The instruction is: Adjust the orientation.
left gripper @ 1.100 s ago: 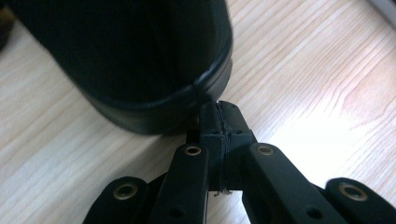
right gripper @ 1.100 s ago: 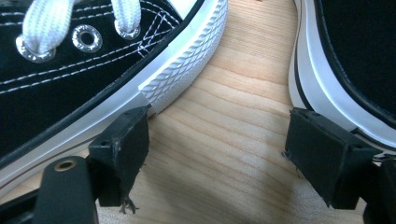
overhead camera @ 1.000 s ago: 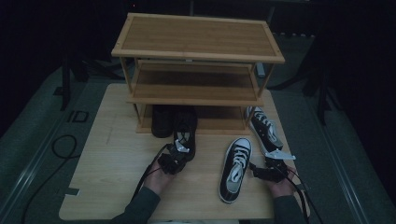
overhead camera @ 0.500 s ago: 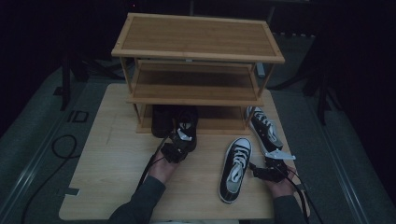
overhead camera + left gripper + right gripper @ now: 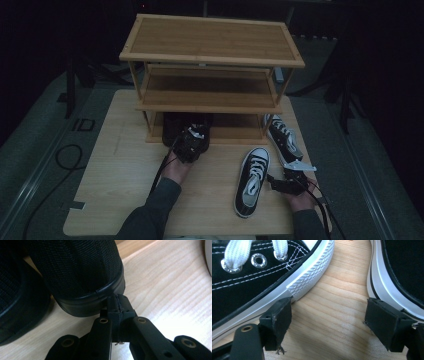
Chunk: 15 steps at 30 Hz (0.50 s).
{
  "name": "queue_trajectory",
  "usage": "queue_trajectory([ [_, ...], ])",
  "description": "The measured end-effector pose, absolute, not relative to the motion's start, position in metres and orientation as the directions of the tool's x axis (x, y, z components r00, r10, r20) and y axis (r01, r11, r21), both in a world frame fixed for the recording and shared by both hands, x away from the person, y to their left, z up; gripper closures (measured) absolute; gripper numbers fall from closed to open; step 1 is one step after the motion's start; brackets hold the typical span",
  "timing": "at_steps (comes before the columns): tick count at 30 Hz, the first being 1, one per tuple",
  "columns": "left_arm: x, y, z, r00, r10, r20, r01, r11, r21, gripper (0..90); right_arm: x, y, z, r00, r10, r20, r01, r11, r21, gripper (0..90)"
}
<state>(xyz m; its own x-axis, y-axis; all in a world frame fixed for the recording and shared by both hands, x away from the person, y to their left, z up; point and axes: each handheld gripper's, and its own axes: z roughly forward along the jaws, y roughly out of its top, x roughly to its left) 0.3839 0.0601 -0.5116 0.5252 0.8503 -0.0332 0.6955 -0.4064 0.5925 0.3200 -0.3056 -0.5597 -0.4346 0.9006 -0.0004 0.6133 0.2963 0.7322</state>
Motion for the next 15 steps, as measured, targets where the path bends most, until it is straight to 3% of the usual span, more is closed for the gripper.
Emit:
queue_trajectory([
  [15,0.403,0.058,-0.514,0.513,0.857,-0.046,0.7,-0.386,0.602,89.9,0.32,-0.306,-0.56,-0.435,0.9,-0.001,0.613,0.297,0.732,21.5],
])
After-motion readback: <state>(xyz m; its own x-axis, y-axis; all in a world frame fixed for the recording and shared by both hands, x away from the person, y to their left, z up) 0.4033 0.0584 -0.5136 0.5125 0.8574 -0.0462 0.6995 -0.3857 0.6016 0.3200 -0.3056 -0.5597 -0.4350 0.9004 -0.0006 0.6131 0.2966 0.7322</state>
